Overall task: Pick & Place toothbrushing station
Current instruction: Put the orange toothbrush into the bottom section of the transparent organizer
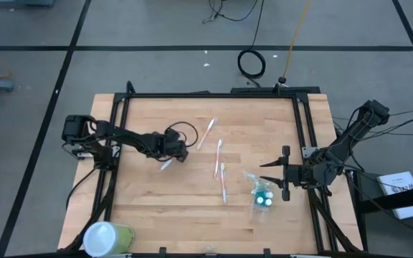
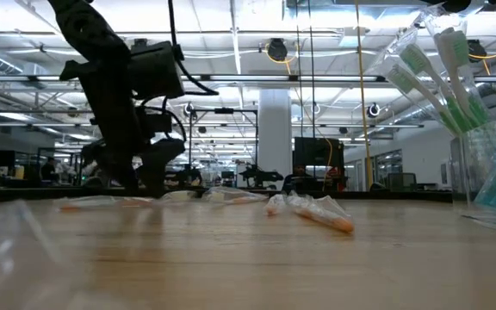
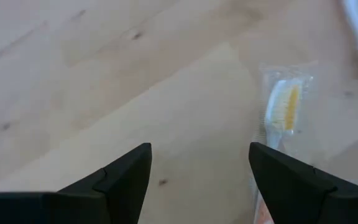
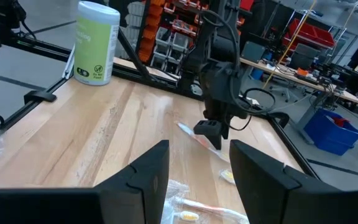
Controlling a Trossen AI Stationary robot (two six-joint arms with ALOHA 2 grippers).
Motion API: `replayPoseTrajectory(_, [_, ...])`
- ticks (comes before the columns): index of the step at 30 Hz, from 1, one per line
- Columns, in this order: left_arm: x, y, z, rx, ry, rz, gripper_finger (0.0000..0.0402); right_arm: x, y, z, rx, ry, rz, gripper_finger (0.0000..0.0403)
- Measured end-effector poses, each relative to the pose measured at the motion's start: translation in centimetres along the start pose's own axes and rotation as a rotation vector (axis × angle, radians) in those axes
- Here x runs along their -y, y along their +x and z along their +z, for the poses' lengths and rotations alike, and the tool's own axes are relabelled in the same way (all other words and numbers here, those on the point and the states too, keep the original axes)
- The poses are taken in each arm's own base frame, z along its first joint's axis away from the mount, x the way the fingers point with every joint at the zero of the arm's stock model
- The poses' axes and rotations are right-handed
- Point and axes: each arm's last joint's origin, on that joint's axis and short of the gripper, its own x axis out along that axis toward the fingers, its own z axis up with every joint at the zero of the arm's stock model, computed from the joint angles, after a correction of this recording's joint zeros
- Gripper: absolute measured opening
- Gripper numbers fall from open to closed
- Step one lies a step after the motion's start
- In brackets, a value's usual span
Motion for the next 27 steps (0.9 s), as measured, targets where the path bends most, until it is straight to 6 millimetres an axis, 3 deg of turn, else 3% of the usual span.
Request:
replayPoseTrajectory(10, [0.5,0.1,0.9,-0.016,0.038,-0.132,0.0273,0.0,0.0,0.0,0.000,0.000,-0.001,0.0160])
replayPoseTrajectory(18, [0.4,-3.2,1.6,0.025,0.105,-0.260,0.0273,0.0,0.0,0.0,-0.001,0.000,-0.002,0.0160])
replayPoseTrajectory(22, [-0.1,-4.5,0.9,-0.076,0.223,-0.337,0.0273,0.0,0.0,0.0,-0.001,0.000,-0.003,0.0160])
replayPoseTrajectory(27, [-1.0,-4.3,-0.3,-0.217,0.252,-0.251,0.0273,0.0,0.0,0.0,-0.001,0.000,-0.003,0.0160])
